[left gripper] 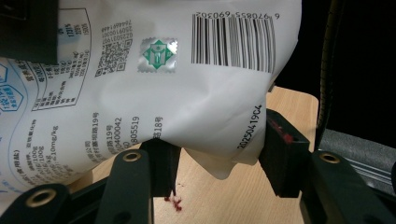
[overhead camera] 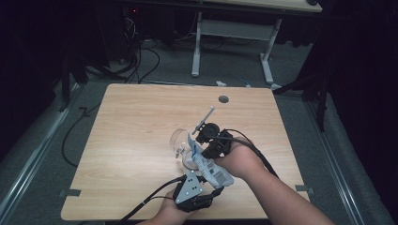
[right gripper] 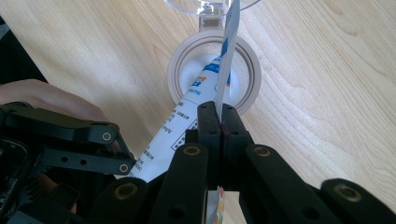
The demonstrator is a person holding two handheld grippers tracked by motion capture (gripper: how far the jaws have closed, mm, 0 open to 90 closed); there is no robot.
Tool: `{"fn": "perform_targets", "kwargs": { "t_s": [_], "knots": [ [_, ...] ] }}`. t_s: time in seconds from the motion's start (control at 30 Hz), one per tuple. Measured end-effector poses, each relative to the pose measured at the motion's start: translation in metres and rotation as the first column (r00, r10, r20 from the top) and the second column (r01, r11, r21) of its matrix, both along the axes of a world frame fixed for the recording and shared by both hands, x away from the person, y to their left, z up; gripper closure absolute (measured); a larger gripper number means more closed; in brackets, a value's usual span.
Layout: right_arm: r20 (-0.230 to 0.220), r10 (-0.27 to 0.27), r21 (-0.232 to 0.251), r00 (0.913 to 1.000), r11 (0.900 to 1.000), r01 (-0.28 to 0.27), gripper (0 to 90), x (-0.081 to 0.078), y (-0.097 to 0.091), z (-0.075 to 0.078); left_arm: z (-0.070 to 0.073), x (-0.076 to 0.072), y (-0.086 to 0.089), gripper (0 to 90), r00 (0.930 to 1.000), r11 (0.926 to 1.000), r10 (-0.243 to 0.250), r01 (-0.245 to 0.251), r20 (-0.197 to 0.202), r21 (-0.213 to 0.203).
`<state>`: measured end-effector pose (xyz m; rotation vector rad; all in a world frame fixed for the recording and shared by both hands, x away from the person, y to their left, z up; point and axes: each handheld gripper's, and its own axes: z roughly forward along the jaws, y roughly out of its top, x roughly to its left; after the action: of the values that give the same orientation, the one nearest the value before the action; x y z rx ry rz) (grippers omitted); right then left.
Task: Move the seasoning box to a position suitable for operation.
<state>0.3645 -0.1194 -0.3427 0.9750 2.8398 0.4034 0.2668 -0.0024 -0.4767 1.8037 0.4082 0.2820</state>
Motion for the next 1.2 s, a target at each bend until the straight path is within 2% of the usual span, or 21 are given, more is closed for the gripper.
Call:
{"fn": "perform_targets", "kwargs": {
  "t_s": [1.2],
  "knots": [
    [-0.002, 0.0, -0.007, 1.0, 1.0, 0.0, 89.8, -0.0006, 0.0003, 0.0011, 0.0017, -0.0012, 0.0004, 52.8, 1.0, 1.0, -0.003, 0.003, 0.007, -0.002]
  ]
}}
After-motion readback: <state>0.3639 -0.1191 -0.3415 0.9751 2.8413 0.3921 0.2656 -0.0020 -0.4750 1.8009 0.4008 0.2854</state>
